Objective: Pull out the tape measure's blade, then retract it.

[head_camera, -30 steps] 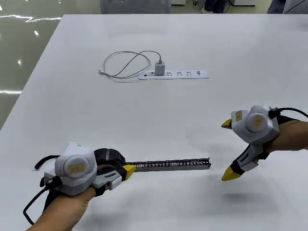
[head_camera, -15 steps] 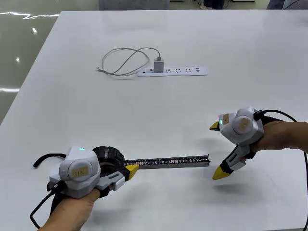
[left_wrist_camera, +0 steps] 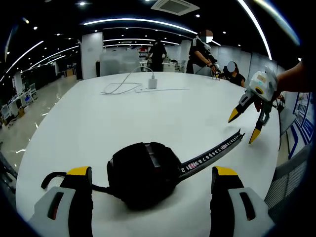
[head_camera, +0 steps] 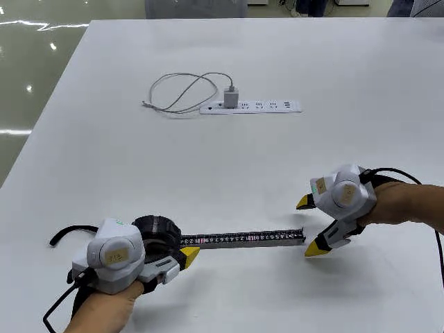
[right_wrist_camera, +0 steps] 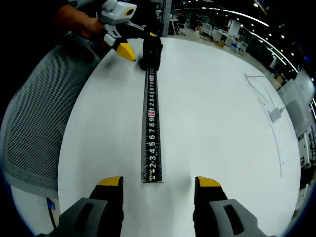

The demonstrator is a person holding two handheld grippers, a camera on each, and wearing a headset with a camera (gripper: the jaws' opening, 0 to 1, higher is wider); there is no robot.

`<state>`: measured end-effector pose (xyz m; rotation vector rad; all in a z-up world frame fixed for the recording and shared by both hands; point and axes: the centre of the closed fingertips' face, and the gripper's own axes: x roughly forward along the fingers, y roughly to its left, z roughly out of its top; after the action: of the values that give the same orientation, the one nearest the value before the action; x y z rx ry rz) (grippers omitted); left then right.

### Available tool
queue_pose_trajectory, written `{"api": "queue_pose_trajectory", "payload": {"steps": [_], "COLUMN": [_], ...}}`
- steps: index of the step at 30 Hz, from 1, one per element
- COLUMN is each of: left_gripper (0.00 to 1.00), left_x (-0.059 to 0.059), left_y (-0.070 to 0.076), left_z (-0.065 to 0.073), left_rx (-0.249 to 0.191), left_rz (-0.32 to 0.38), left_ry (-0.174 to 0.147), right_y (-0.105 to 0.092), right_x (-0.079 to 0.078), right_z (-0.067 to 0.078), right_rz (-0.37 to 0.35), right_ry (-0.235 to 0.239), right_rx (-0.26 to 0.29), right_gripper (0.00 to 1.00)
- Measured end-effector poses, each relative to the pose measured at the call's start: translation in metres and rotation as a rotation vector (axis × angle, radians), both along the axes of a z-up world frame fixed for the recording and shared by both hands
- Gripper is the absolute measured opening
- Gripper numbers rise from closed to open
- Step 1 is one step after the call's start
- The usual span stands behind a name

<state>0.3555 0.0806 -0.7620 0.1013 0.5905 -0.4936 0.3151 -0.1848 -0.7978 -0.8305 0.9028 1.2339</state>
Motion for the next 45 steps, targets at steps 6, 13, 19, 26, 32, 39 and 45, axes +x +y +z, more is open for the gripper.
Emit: {"api": "queue_pose_trajectory", "payload": {"steps": [6, 13, 19, 26, 32, 39, 45], "left_gripper": [0.99, 0.99, 0.98, 0.98, 0.94, 0.78, 0.71], "left_x": [0.005, 0.008, 0.013, 0.017, 0.015, 0.015, 0.015], "left_y": [0.003, 0.007, 0.010, 0.015, 0.018, 0.012, 0.007], "left_z": [0.003, 0.004, 0.010, 0.010, 0.001, -0.004, -0.006], "left_rx": [-0.024, -0.028, -0.073, -0.082, -0.074, -0.074, -0.077], "left_rz": [0.023, 0.038, 0.065, 0.086, 0.104, 0.127, 0.156], "left_ry": [-0.009, -0.010, -0.035, -0.045, -0.021, 0.008, 0.037], "right_y": [0.006, 0.004, 0.003, 0.005, 0.008, 0.006, 0.005], "right_x": [-0.004, -0.005, -0.007, -0.005, -0.006, -0.005, -0.005], "right_z": [-0.002, -0.005, -0.007, -0.007, -0.007, -0.008, -0.009], "right_rz": [0.002, 0.000, 0.002, -0.003, 0.006, -0.045, -0.073], "right_ry": [0.026, 0.033, 0.043, 0.029, 0.023, 0.050, 0.063], "right_rx": [0.005, -0.019, -0.024, -0.015, -0.055, -0.087, -0.101], "right_gripper": [0.42, 0.30, 0.18, 0.12, 0.11, 0.11, 0.11]}}
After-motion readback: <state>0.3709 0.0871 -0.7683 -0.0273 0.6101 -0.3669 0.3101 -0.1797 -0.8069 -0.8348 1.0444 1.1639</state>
